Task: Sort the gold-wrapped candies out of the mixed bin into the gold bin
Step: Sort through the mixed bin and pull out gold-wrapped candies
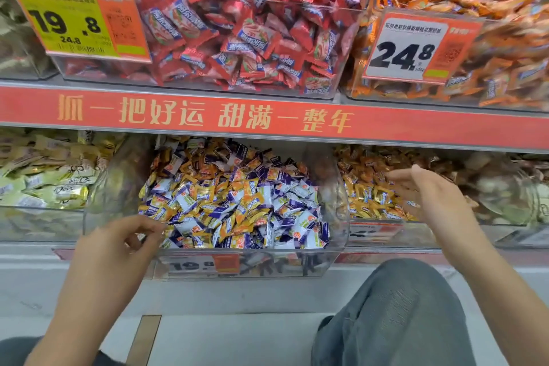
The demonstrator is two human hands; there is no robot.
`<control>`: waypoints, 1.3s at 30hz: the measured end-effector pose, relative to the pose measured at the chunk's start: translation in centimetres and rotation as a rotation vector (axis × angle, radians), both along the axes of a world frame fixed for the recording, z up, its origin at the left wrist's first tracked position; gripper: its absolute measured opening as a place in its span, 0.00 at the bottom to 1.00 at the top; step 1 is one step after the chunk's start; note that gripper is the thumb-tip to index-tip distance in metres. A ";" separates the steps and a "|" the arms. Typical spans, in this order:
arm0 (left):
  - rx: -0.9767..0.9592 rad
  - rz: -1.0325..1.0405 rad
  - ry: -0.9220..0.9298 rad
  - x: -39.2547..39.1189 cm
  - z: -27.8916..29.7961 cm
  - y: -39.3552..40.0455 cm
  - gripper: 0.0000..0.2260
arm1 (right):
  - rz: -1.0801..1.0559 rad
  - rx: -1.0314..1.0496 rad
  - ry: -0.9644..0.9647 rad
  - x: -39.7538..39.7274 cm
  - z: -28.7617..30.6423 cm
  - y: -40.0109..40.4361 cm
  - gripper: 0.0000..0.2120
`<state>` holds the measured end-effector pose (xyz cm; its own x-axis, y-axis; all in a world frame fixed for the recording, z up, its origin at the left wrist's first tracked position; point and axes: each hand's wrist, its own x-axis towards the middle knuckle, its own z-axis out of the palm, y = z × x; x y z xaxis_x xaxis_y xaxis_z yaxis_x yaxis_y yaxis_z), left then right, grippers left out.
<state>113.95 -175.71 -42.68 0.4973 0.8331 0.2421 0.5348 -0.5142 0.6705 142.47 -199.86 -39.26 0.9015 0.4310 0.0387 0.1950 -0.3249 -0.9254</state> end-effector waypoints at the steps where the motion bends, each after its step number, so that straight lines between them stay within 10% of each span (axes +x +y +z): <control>1: -0.004 0.005 0.003 -0.2 0.0 -0.1 0.19 | 0.021 -0.007 -0.122 -1.4 0.1 0.1 0.15; 5: 0.038 0.121 -0.057 -1.5 0.1 -0.7 0.21 | 0.308 -0.006 -0.470 -6.6 1.5 4.0 0.10; 18: -0.042 0.184 -0.094 -4.8 -1.2 0.6 0.15 | 1.604 -0.531 -0.721 -12.5 -3.6 25.3 0.15; 24: -0.020 0.182 -0.107 -4.7 -1.6 1.5 0.13 | 1.335 -0.491 -0.563 -7.6 -2.3 27.5 0.06; 30: 0.013 0.150 -0.135 -4.1 -1.7 1.6 0.11 | 1.265 -0.443 -0.402 -5.2 1.5 20.2 0.17; 39: 0.058 -0.085 -0.099 -1.6 -1.5 0.5 0.06 | 1.271 -0.476 -0.755 -5.5 -4.7 15.4 0.19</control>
<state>112.35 -175.25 -44.22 0.5370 0.7719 0.3402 0.4202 -0.5945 0.6855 136.94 -184.50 -43.99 -0.2189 0.9740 -0.0582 0.9176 0.1852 -0.3518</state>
